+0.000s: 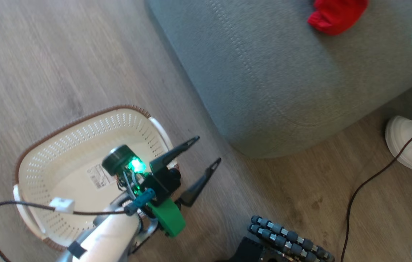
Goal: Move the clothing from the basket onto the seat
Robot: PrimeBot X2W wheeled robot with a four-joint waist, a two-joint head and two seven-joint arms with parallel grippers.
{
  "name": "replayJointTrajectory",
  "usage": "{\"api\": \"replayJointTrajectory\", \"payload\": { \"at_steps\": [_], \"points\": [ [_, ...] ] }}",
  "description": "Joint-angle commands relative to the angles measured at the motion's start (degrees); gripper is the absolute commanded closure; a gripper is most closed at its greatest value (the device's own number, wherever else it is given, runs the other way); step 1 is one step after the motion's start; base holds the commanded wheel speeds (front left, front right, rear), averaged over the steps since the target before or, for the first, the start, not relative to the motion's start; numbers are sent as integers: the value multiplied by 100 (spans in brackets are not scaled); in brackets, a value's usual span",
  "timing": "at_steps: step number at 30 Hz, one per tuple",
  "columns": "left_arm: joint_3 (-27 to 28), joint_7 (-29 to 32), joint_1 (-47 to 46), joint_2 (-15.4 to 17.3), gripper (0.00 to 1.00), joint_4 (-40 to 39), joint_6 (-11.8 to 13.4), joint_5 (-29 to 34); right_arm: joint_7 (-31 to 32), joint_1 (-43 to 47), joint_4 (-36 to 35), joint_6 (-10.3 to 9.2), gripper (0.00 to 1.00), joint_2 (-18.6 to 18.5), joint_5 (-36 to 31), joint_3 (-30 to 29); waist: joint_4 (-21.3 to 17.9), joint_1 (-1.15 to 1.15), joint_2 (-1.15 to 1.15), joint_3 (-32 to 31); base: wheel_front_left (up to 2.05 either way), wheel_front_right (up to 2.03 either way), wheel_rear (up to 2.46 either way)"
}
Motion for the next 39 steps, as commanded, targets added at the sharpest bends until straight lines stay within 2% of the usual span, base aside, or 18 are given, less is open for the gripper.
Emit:
{"api": "replayJointTrajectory", "payload": {
  "at_steps": [1,8,15,29,39],
  "points": [
    [147,-56,-213,76,0,-215,-5,35,-36,-334,50,-1,100,-217,137,-59,144,-1,0,168,0,0,0],
    [112,-56,-459,101,0,-287,-5,37,-36,-1434,1358,-1,100,-859,219,-299,525,-1,0,511,0,0,0],
    [99,-56,-598,124,0,-347,-5,17,-29,-2084,2771,-1,100,-1156,-184,-578,842,-1,0,770,0,0,0],
    [150,-56,-740,218,0,-486,-5,-19,-34,-2580,4971,-1,100,-973,-1003,-784,999,-1,0,1116,0,0,0],
    [151,-56,-836,220,0,-531,-5,-39,-35,-2731,5466,-1,100,-903,-1416,-1007,1068,-1,0,1222,0,0,0]
  ]
}}
